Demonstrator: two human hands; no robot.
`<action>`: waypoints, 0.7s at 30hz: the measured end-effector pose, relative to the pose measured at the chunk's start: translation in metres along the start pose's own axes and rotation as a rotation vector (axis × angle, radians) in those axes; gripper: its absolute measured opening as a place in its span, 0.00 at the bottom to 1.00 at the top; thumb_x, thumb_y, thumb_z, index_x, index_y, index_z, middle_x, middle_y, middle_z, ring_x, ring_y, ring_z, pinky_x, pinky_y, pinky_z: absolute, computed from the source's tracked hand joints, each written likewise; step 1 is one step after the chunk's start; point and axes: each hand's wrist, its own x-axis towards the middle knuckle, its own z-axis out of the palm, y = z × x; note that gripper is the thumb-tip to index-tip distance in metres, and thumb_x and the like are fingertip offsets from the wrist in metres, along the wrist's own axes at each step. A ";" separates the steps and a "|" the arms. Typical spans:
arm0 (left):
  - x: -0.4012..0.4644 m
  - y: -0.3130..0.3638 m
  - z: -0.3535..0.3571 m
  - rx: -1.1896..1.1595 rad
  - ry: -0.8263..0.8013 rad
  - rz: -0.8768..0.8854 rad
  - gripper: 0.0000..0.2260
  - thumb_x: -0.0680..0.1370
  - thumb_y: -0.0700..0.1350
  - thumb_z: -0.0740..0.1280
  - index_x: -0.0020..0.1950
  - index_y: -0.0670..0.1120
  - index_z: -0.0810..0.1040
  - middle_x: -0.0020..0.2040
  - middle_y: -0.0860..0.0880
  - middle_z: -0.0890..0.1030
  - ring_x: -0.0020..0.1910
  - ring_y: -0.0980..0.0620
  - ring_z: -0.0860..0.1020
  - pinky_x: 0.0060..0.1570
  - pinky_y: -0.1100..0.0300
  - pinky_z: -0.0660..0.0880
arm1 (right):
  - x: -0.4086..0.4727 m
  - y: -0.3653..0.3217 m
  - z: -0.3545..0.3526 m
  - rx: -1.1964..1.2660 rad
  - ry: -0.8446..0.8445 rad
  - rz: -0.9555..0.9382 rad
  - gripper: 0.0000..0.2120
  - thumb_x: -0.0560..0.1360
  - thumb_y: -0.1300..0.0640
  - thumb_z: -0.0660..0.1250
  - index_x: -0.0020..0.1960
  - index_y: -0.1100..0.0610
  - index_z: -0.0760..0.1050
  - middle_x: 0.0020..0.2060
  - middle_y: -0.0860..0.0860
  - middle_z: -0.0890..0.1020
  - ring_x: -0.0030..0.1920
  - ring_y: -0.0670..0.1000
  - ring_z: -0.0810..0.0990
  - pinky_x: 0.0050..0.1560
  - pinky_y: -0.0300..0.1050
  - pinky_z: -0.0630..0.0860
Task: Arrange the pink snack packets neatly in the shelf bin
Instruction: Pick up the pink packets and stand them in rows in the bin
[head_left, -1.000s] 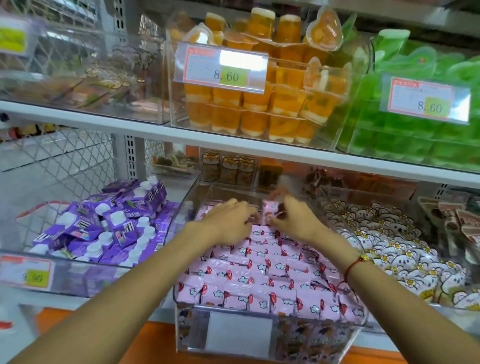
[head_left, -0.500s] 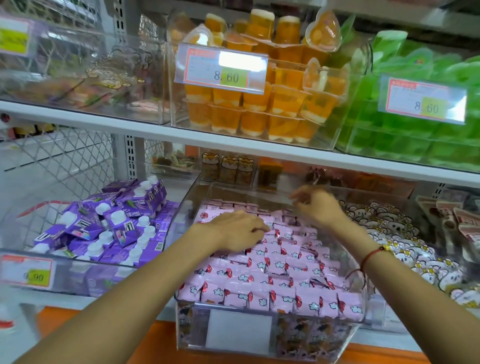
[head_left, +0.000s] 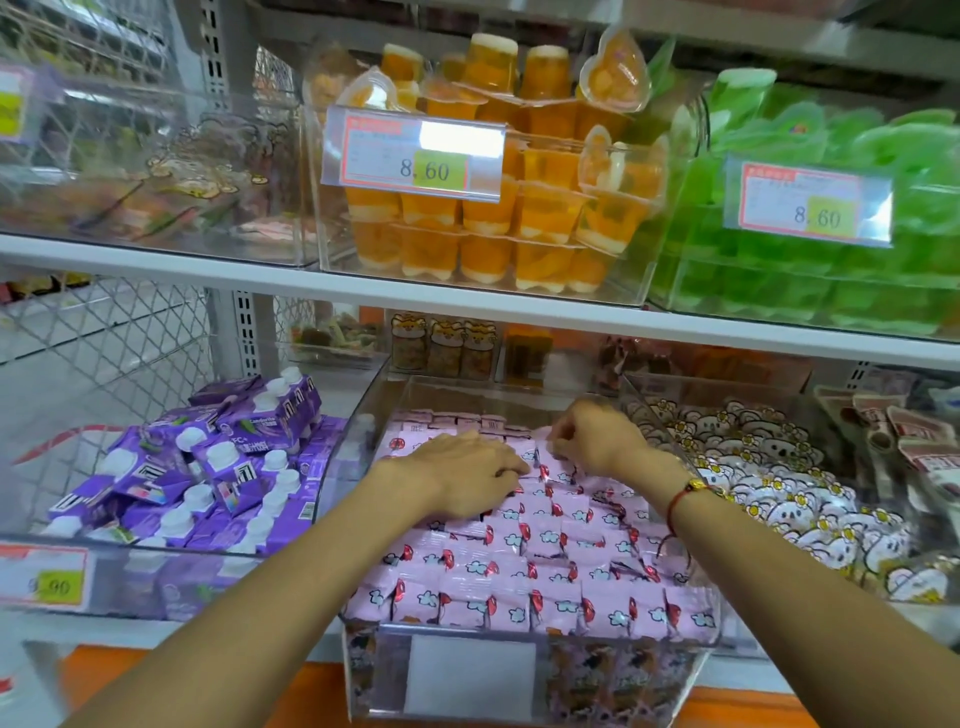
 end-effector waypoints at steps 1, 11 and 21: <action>0.000 -0.001 0.000 0.003 0.000 0.001 0.19 0.83 0.51 0.49 0.73 0.54 0.66 0.73 0.52 0.66 0.70 0.48 0.63 0.69 0.49 0.61 | -0.001 0.000 0.001 0.004 0.035 -0.008 0.09 0.78 0.58 0.62 0.49 0.58 0.81 0.49 0.54 0.83 0.47 0.53 0.81 0.50 0.46 0.77; 0.003 -0.003 -0.002 -0.371 0.139 -0.103 0.16 0.82 0.47 0.57 0.70 0.50 0.69 0.68 0.48 0.73 0.63 0.48 0.73 0.60 0.57 0.70 | -0.026 -0.010 -0.014 0.716 0.789 0.112 0.05 0.79 0.57 0.61 0.45 0.54 0.73 0.37 0.46 0.75 0.34 0.41 0.74 0.30 0.27 0.68; -0.002 0.012 -0.024 -0.648 0.416 0.020 0.25 0.72 0.50 0.73 0.66 0.50 0.70 0.62 0.50 0.76 0.57 0.53 0.76 0.55 0.54 0.77 | -0.037 -0.015 -0.020 1.457 0.412 0.363 0.08 0.81 0.58 0.59 0.53 0.60 0.74 0.45 0.54 0.83 0.39 0.48 0.82 0.28 0.30 0.74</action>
